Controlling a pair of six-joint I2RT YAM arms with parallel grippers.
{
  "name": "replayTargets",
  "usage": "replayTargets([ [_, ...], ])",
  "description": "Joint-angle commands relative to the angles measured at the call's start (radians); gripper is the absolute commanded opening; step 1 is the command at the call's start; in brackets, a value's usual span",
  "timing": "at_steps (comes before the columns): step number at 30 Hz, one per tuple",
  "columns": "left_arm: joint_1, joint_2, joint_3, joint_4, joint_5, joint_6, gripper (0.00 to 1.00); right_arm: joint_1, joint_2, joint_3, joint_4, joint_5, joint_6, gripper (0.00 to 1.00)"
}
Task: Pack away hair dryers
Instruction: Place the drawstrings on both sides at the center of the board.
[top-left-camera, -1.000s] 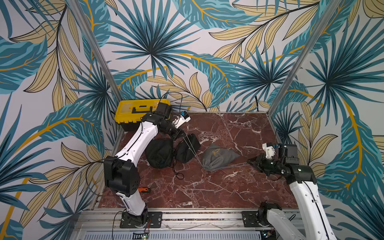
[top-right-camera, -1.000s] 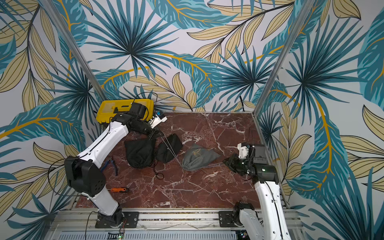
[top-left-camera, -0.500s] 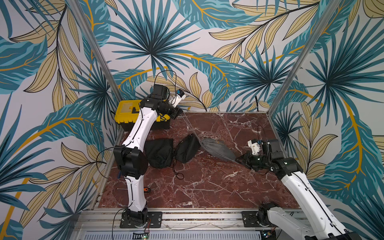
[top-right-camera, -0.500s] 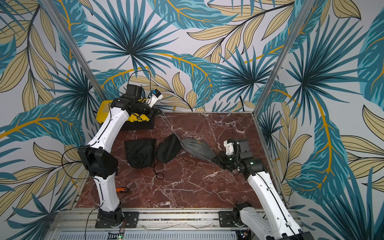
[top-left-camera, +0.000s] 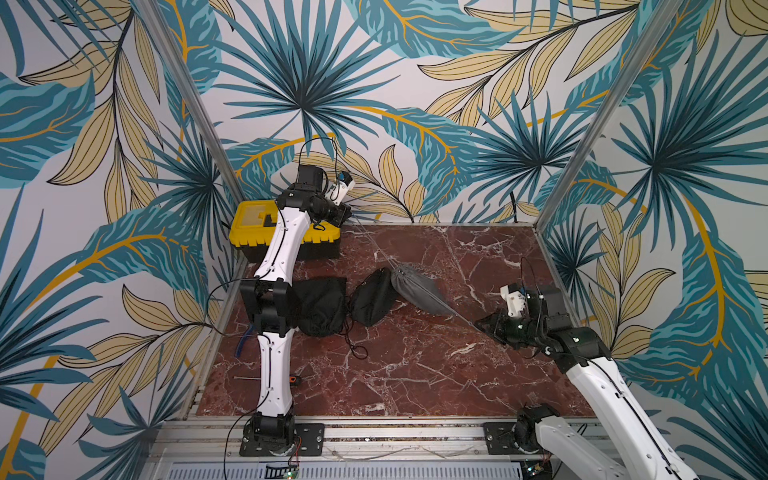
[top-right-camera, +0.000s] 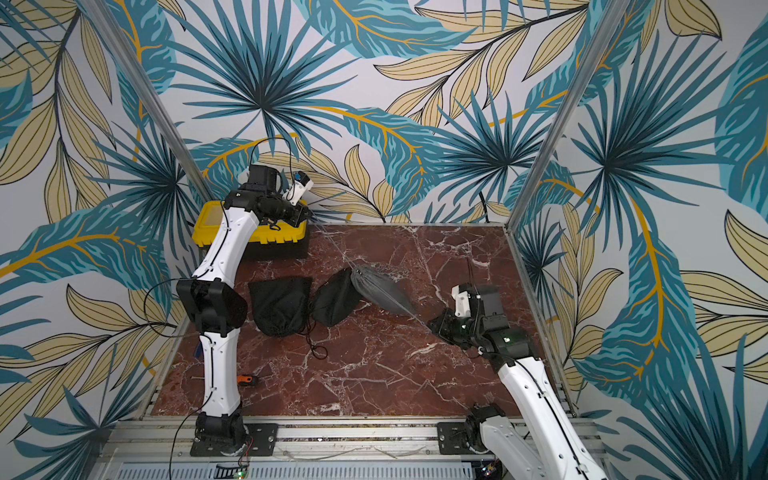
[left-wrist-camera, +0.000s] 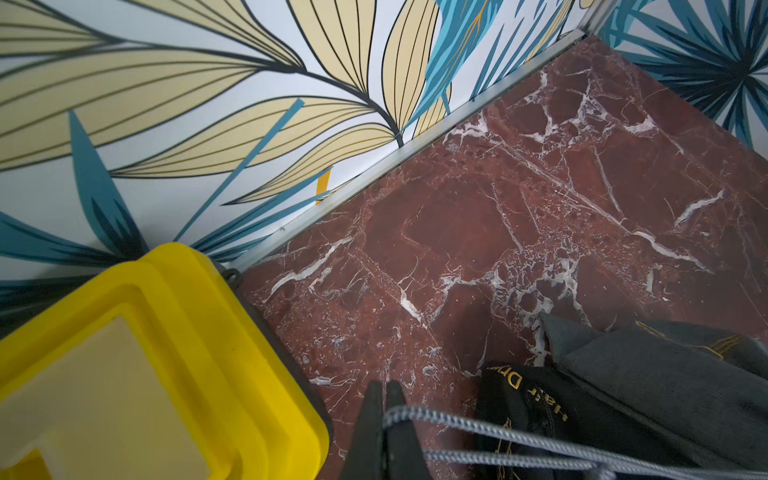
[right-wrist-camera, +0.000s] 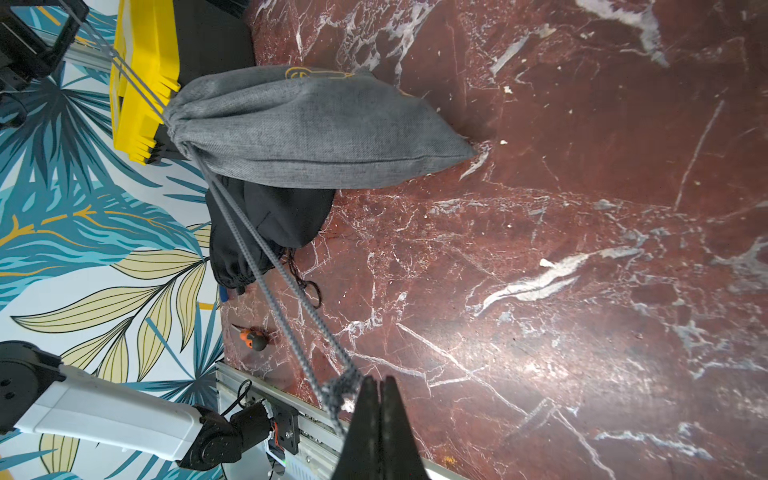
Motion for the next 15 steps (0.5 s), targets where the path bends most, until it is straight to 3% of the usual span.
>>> replayTargets([
  [1,0.026,-0.014,0.039,0.036,-0.042,-0.006,0.00,0.003,-0.013,-0.040,-0.063,0.060,-0.001,0.00],
  [7,0.008,-0.047,-0.014,0.037,0.037,-0.030,0.00,0.003,0.041,-0.062,0.040,0.006,0.024,0.00],
  [15,-0.111,-0.141,-0.176,0.037,0.058,0.004,0.00,0.005,0.143,-0.050,0.176,-0.073,0.050,0.00],
])
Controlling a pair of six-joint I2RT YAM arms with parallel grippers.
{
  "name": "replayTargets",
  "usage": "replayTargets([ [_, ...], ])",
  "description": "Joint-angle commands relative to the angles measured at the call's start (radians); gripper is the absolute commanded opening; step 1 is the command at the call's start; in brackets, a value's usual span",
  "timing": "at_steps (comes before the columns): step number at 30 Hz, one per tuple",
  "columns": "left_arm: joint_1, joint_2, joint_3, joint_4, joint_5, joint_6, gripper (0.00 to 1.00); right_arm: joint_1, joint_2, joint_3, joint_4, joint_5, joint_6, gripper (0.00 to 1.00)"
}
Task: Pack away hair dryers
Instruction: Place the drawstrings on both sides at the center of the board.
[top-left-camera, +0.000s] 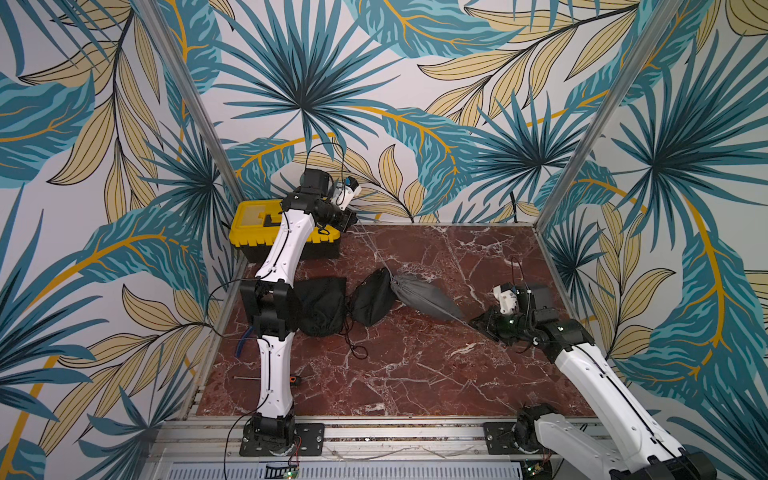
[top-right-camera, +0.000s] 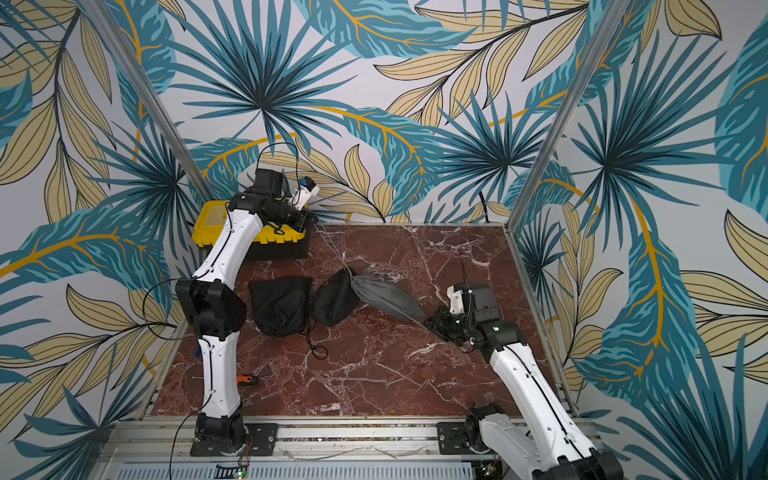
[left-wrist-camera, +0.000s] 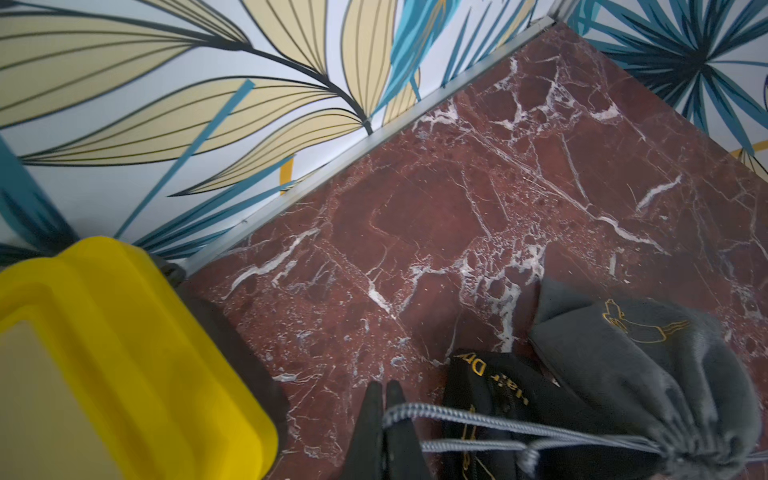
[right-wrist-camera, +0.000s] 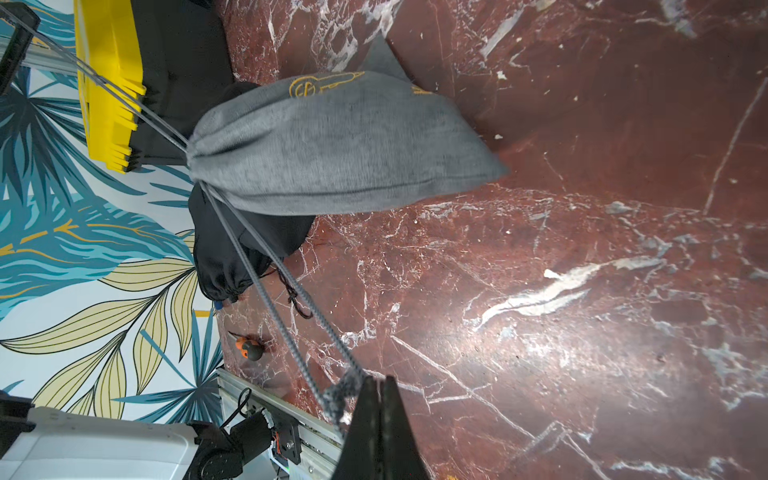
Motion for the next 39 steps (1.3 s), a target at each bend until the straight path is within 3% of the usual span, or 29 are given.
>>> replayTargets([
  [1,-0.053,-0.075,-0.054,0.022,0.027,0.005,0.00,0.007,0.031,-0.015,0.070,-0.044,0.018,0.00],
  [3,-0.065,-0.081,-0.071,0.021,0.029,-0.011,0.01,0.017,0.061,-0.014,0.106,-0.055,0.028,0.00],
  [8,-0.080,-0.109,-0.111,0.021,0.014,-0.026,0.69,0.078,0.148,0.005,0.184,-0.050,0.047,0.11],
  [13,-0.083,-0.170,-0.121,0.021,-0.017,-0.028,0.99,0.143,0.228,0.029,0.239,-0.036,0.058,0.28],
  [20,-0.121,-0.300,-0.169,0.013,-0.148,-0.010,0.99,0.220,0.306,0.098,0.235,0.006,0.046,0.45],
  [25,-0.277,-0.368,-0.283,-0.008,-0.528,0.213,0.99,0.245,0.315,0.192,0.041,0.127,-0.031,0.55],
  [27,-0.323,-0.392,-0.340,-0.019,-0.584,0.250,1.00,0.252,0.317,0.226,-0.026,0.158,-0.057,0.57],
  [31,-0.334,-0.450,-0.431,-0.016,-0.428,0.146,0.99,0.272,0.270,0.258,-0.095,0.263,-0.072,0.59],
  [36,-0.334,-0.493,-0.492,-0.015,-0.179,-0.005,1.00,0.275,0.117,0.161,0.076,0.336,-0.045,0.64],
  [39,-0.333,-0.501,-0.499,-0.015,-0.110,-0.124,0.99,0.274,0.072,0.128,0.142,0.378,-0.073,0.70],
])
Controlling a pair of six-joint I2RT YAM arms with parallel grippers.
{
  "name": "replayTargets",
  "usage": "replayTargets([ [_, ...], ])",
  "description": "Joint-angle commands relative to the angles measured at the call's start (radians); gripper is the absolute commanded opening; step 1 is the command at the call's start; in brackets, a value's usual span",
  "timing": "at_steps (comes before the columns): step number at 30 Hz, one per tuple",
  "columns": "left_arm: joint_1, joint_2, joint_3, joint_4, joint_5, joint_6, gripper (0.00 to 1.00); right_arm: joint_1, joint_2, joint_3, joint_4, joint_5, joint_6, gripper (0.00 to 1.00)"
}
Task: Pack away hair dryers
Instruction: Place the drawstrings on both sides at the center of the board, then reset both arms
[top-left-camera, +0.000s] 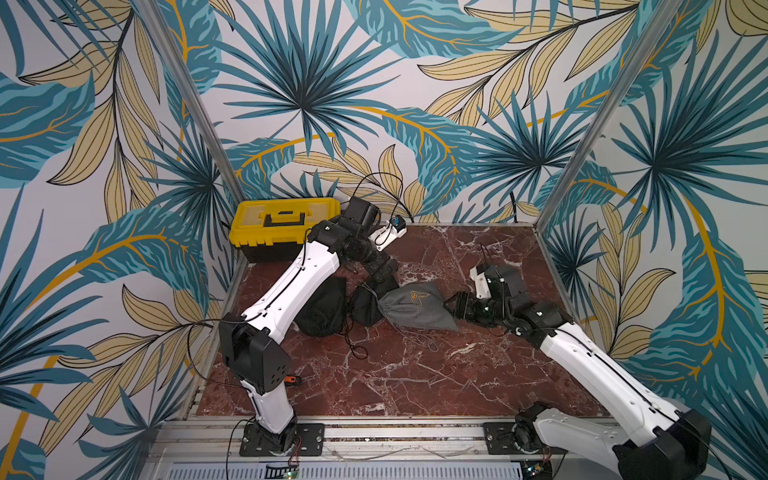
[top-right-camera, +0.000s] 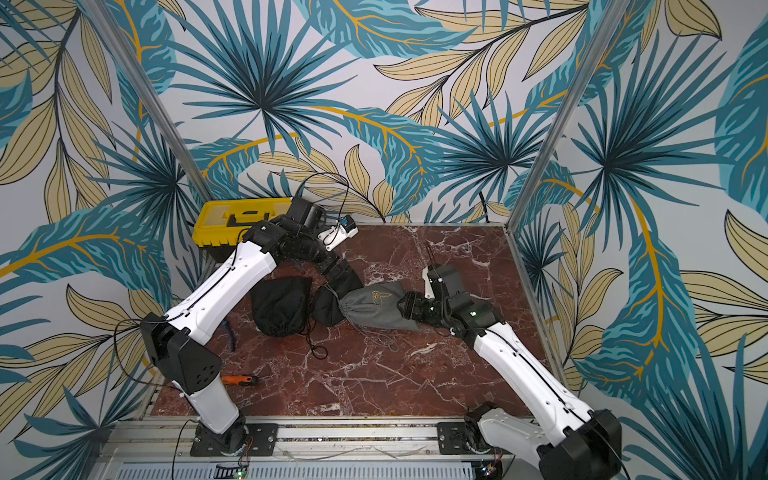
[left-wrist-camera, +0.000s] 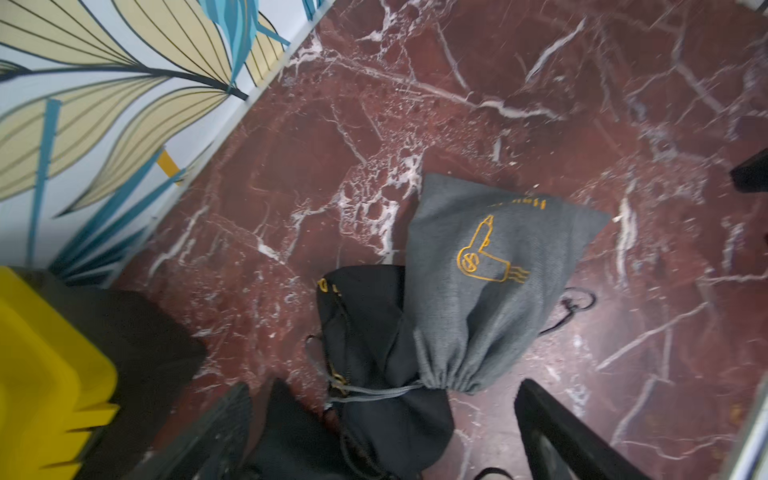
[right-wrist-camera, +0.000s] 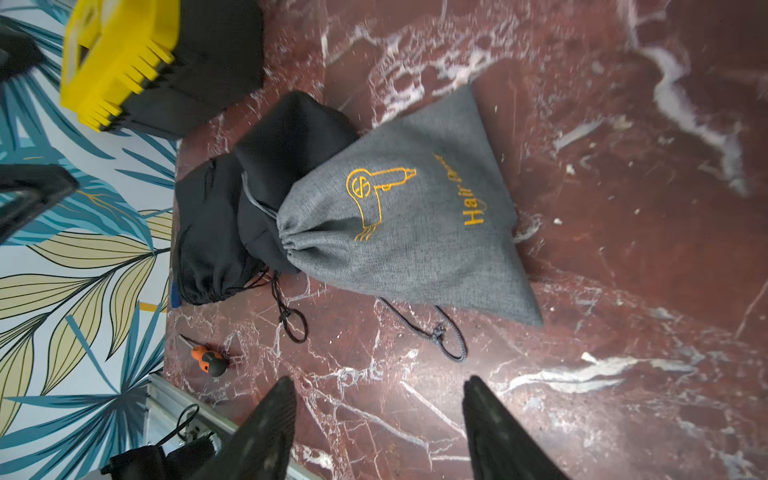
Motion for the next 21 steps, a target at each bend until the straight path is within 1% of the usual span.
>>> replayTargets([
  [1,0.001,-0.066,-0.037,0.011,0.153,-0.162,0.99,0.004,-0.029,-0.047,0.097,0.098,-0.047,0.77],
  [2,0.001,-0.084,-0.067,0.045,0.155,-0.202,0.99,0.004,-0.035,-0.058,0.115,0.120,-0.062,0.93],
  [3,0.006,-0.106,-0.108,0.092,0.151,-0.237,0.99,0.004,-0.042,-0.074,0.149,0.133,-0.084,0.99],
  [6,0.042,-0.230,-0.311,0.326,0.104,-0.334,0.99,0.003,-0.072,-0.156,0.291,0.211,-0.175,0.99],
  [8,0.095,-0.322,-0.456,0.496,0.073,-0.404,0.99,0.003,-0.093,-0.215,0.404,0.264,-0.254,0.99],
  [9,0.132,-0.351,-0.513,0.556,0.067,-0.435,1.00,0.003,-0.104,-0.244,0.447,0.293,-0.294,0.99],
  [10,0.163,-0.360,-0.541,0.572,0.051,-0.451,0.99,0.003,-0.112,-0.273,0.482,0.331,-0.326,0.99],
  [12,0.211,-0.391,-0.614,0.627,-0.001,-0.444,1.00,0.003,-0.125,-0.323,0.535,0.390,-0.392,0.99],
  [13,0.227,-0.421,-0.676,0.687,-0.052,-0.418,0.99,0.003,-0.130,-0.352,0.560,0.430,-0.417,1.00],
  [16,0.266,-0.480,-0.823,0.808,-0.156,-0.362,1.00,0.002,-0.158,-0.436,0.639,0.546,-0.459,0.99],
  [19,0.326,-0.545,-0.990,0.948,-0.152,-0.358,0.99,0.000,-0.206,-0.532,0.729,0.638,-0.500,1.00],
  [21,0.351,-0.583,-1.099,1.042,-0.153,-0.334,0.99,-0.002,-0.245,-0.590,0.780,0.720,-0.506,0.99],
])
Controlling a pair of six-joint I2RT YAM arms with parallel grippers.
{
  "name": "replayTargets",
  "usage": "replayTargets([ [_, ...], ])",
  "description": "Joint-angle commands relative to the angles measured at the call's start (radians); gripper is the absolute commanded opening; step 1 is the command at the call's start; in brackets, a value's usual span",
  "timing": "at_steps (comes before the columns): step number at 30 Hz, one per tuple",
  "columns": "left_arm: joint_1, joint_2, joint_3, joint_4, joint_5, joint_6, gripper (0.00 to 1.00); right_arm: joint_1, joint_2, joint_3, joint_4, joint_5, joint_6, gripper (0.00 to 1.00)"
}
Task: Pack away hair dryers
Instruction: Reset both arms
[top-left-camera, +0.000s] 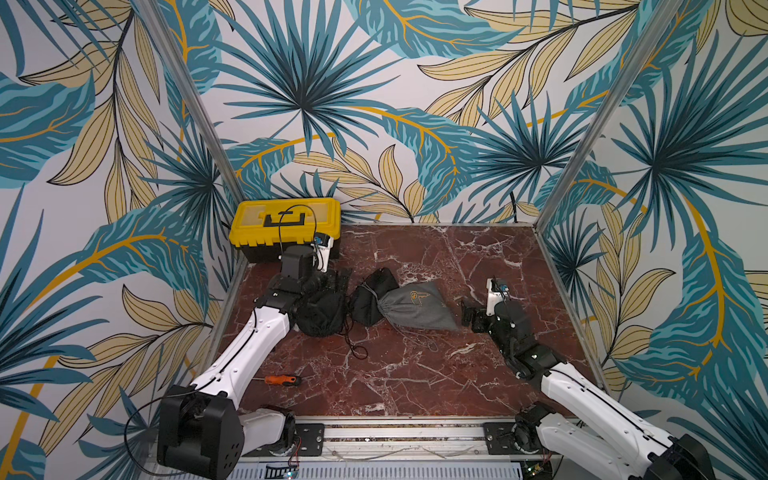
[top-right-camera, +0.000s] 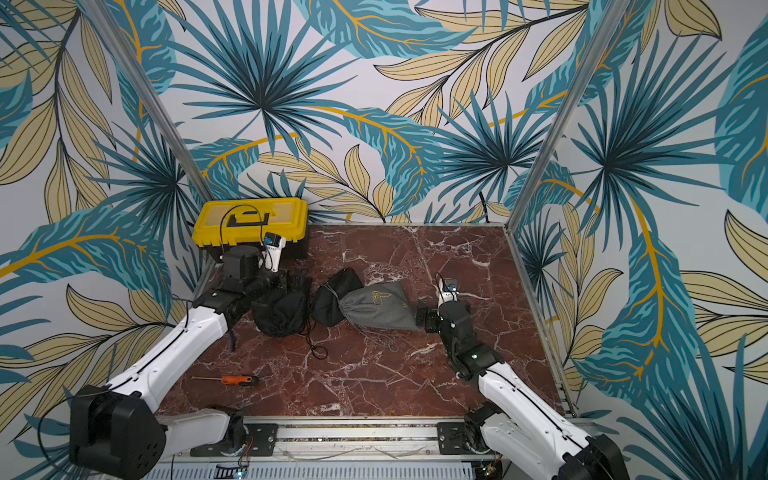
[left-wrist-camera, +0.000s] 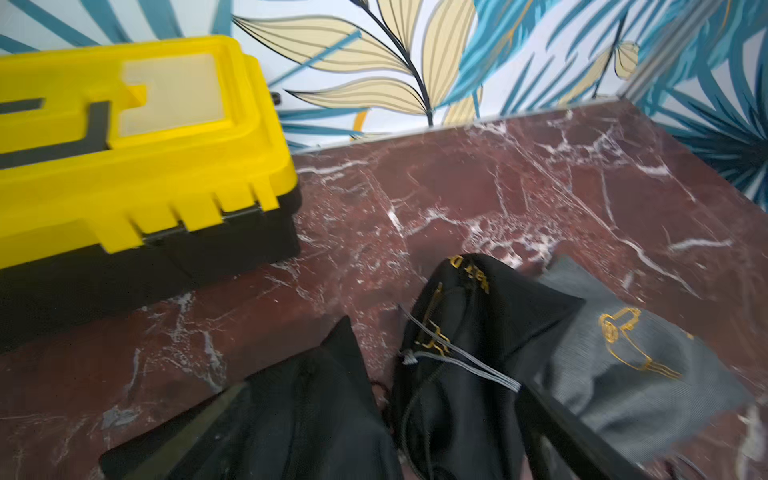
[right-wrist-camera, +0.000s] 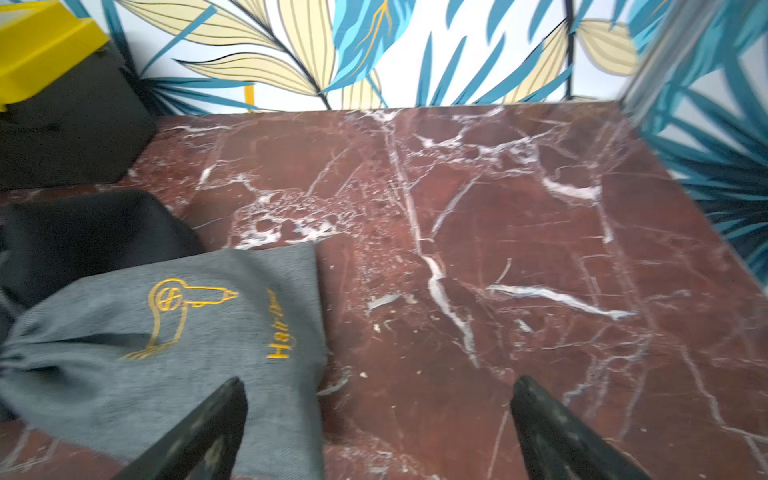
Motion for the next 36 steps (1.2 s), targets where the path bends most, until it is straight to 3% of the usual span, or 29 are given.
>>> replayTargets([
  [1,0.047,-0.071,-0.165,0.268,-0.046,0.037,1.00,-0.007,-0.068,-0.071,0.153,0.194,-0.068,1.00],
  [6,0.117,-0.104,-0.376,0.533,-0.020,0.017,0.99,-0.038,-0.154,-0.156,0.269,0.208,-0.145,1.00],
  [11,0.181,-0.009,-0.474,0.740,0.001,-0.017,1.00,-0.125,-0.138,-0.177,0.302,0.142,-0.147,0.99],
  [16,0.267,0.092,-0.475,0.793,0.077,-0.078,1.00,-0.263,-0.054,-0.195,0.360,0.016,-0.102,0.99],
  [21,0.293,0.009,-0.555,0.902,0.021,-0.005,1.00,-0.337,0.121,-0.232,0.567,-0.056,-0.069,0.99],
  [25,0.300,0.117,-0.533,0.976,0.023,-0.026,0.99,-0.363,0.268,-0.187,0.672,-0.112,-0.065,0.99],
  [27,0.301,0.186,-0.516,0.998,0.013,-0.033,0.99,-0.373,0.322,-0.156,0.681,-0.138,-0.073,0.99],
  [31,0.300,0.304,-0.567,1.204,0.069,-0.008,0.99,-0.418,0.383,-0.085,0.611,-0.222,-0.062,0.99],
  [36,0.301,0.294,-0.508,1.078,0.080,-0.005,0.99,-0.444,0.409,-0.051,0.577,-0.305,-0.066,0.99],
])
